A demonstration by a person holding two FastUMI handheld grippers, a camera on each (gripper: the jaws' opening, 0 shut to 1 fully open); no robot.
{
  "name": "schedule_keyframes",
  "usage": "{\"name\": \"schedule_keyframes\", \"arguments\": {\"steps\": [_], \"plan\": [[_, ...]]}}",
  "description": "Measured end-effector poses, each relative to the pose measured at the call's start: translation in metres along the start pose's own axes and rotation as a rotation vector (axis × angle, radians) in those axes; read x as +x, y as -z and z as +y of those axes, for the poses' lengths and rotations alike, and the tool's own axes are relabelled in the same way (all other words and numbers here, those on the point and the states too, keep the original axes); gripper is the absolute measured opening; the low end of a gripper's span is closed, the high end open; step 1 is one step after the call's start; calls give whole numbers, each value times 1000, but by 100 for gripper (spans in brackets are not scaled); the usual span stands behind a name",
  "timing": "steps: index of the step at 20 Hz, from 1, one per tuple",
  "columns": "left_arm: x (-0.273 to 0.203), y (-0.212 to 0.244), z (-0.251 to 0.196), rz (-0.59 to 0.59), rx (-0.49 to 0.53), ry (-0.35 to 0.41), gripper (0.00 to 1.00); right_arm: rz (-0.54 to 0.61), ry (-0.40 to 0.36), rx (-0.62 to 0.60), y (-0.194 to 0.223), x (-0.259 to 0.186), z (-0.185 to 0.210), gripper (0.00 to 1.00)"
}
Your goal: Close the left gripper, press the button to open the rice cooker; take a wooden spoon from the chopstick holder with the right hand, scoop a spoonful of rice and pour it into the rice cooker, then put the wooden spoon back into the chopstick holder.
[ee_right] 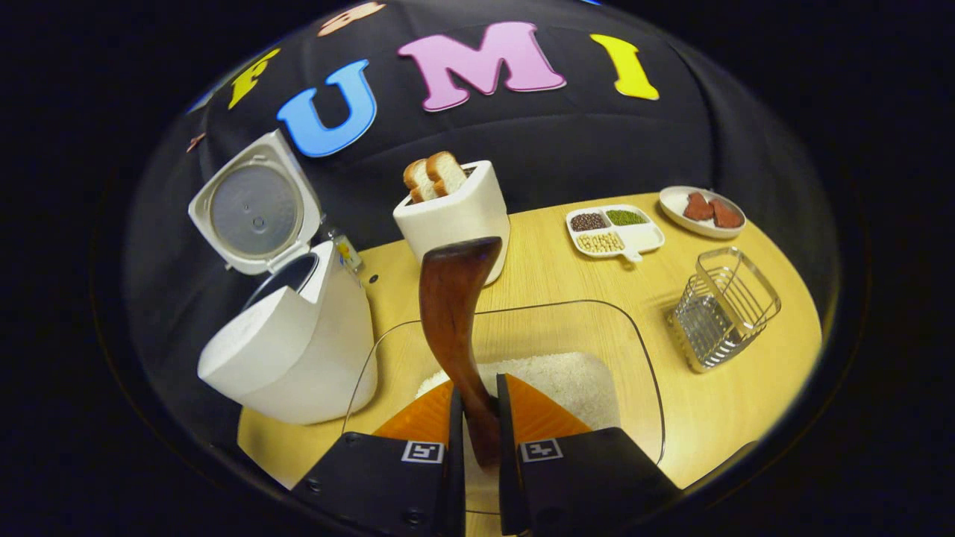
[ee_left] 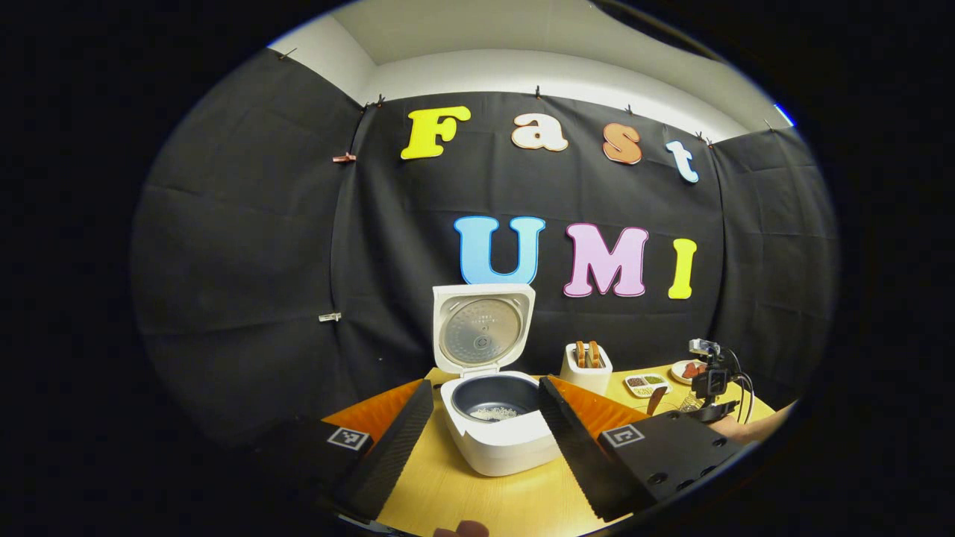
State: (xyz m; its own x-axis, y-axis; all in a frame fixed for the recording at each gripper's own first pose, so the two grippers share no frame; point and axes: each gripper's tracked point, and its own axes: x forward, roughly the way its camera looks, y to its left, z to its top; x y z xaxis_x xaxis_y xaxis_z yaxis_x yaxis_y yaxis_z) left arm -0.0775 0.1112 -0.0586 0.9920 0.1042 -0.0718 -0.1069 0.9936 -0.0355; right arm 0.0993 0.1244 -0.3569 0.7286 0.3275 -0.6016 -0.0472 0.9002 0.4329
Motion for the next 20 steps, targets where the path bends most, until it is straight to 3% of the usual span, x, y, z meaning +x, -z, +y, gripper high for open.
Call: {"name": "schedule_keyframes", "arguments": {"steps": [8, 17, 18, 20], "plan": [[-1, -3, -3, -14, 5, 0, 97, -114, -150, 319, -35, -32, -10, 22], [-1, -4, -4, -27, -12, 32, 97, -158, -149, 543, -66, -54, -30, 22], [-1, -5, -3, -29, -14, 33, 97, -159, -154, 557, -69, -56, -29, 17], [-1, -5, -3, -34, -13, 37, 97, -157, -161, 600, -75, -61, -26, 22]]}}
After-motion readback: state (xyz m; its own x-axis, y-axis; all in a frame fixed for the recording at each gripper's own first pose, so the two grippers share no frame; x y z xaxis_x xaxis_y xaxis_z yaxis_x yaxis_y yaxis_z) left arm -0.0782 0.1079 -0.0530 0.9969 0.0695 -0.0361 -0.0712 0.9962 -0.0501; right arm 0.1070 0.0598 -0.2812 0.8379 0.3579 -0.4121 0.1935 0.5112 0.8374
